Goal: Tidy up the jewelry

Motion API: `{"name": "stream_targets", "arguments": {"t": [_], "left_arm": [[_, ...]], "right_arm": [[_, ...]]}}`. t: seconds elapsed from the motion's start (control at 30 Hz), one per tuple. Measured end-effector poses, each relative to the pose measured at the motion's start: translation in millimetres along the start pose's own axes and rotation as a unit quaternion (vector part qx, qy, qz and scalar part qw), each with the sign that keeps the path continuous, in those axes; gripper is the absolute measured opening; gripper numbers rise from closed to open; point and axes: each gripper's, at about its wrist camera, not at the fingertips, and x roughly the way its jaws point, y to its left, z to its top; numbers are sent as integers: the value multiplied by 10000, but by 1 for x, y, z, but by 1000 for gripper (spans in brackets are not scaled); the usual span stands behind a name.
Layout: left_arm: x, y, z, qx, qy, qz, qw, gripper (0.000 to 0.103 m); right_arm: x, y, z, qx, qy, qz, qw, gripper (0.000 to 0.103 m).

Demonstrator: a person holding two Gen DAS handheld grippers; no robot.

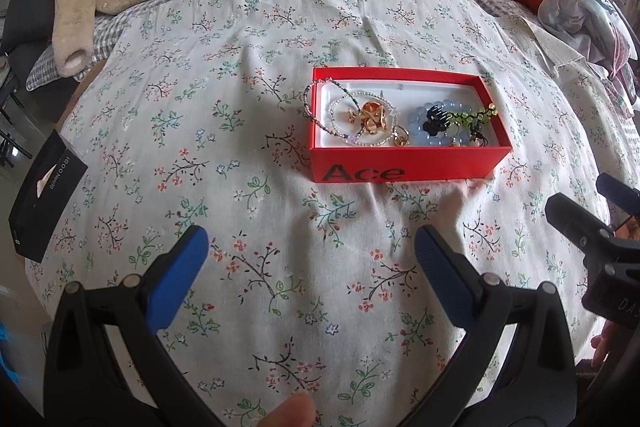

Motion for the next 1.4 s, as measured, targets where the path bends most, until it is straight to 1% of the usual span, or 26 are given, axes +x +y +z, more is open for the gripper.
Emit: {"name": "stream_targets", "arguments": {"t": [0.33, 1.4], "left_arm": [[1, 3, -1, -99, 13, 29, 9999, 102], [-2, 6, 1, -153, -23, 85, 9998, 102]], "right_arm": [[-1, 5, -1, -70, -3, 24, 10000, 103], [1, 8, -2, -92, -5, -2, 10000, 103]]}}
